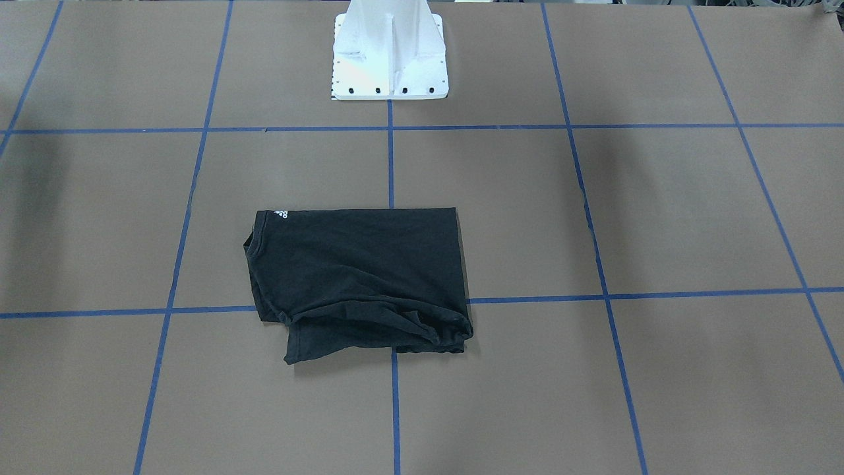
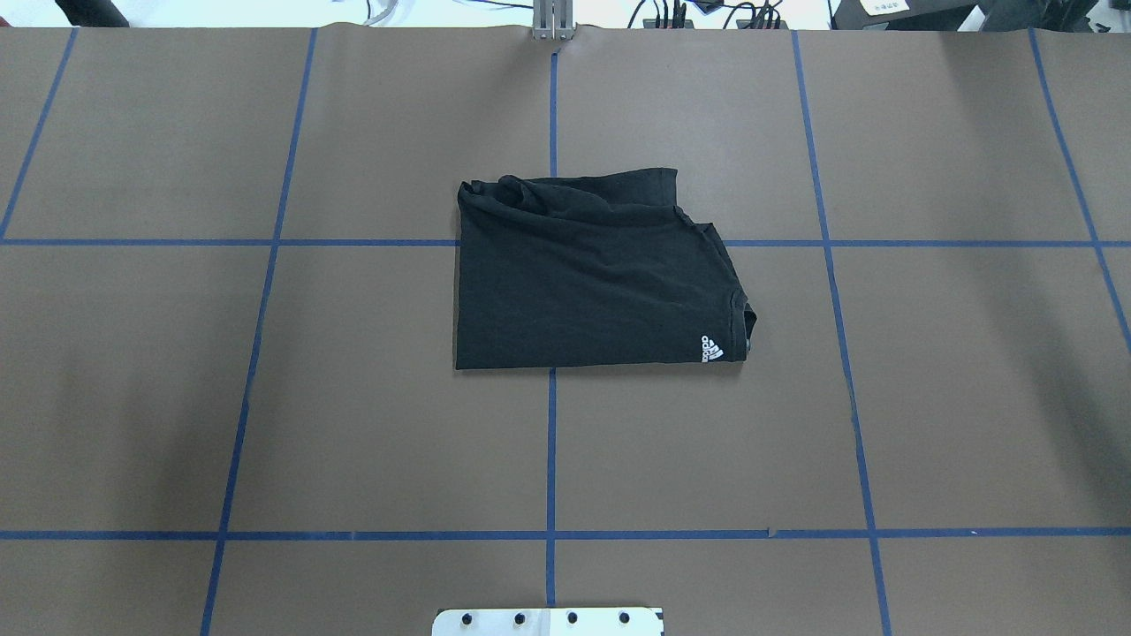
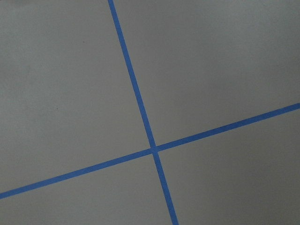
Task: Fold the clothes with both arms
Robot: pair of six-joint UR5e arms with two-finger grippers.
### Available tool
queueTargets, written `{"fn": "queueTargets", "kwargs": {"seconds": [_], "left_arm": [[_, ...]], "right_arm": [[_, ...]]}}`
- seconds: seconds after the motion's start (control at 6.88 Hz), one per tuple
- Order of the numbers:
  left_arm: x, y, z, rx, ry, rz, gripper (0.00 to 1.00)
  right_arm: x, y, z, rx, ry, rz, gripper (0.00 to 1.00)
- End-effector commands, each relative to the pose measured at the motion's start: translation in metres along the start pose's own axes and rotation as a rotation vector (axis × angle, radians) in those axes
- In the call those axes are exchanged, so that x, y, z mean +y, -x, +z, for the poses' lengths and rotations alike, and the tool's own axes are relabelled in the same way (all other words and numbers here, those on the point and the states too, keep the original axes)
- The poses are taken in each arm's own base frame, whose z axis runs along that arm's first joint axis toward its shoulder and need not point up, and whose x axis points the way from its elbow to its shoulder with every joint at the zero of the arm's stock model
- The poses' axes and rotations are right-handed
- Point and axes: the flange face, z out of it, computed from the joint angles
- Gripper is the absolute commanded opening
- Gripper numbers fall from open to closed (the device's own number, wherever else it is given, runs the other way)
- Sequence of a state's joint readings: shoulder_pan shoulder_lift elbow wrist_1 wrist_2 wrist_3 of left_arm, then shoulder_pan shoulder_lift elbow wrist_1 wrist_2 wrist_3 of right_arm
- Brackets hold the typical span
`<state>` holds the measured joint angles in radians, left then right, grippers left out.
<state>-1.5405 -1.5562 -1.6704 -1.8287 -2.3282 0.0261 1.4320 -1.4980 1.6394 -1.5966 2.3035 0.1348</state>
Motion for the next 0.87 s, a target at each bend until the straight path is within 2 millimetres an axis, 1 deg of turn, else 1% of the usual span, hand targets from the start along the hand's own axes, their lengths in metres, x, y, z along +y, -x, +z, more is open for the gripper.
{"fn": "queueTargets", "kwargs": {"seconds": [0.0,0.29,0.44,0.58,0.73], "left_arm": [[-0.004,-0.008,-0.007,0.007,-0.016,0.005,1.0],[-0.003,-0.014,-0.007,0.063,-0.014,0.004,1.0],[-0.004,-0.014,-0.007,0.061,-0.014,0.005,1.0],[-0.004,-0.014,-0.007,0.061,-0.017,0.009,1.0],[-0.004,-0.014,-0.007,0.064,-0.017,0.012,1.0]], "right_arm": [[0.005,0.005,-0.007,0.019,-0.014,-0.012,1.0],[0.004,0.006,-0.005,0.001,-0.009,-0.008,1.0],[0.0,0.013,-0.011,-0.013,-0.018,-0.018,1.0],[-0.001,0.015,-0.01,-0.016,-0.018,-0.02,1.0],[0.002,0.019,-0.016,-0.025,-0.03,-0.031,1.0]]}}
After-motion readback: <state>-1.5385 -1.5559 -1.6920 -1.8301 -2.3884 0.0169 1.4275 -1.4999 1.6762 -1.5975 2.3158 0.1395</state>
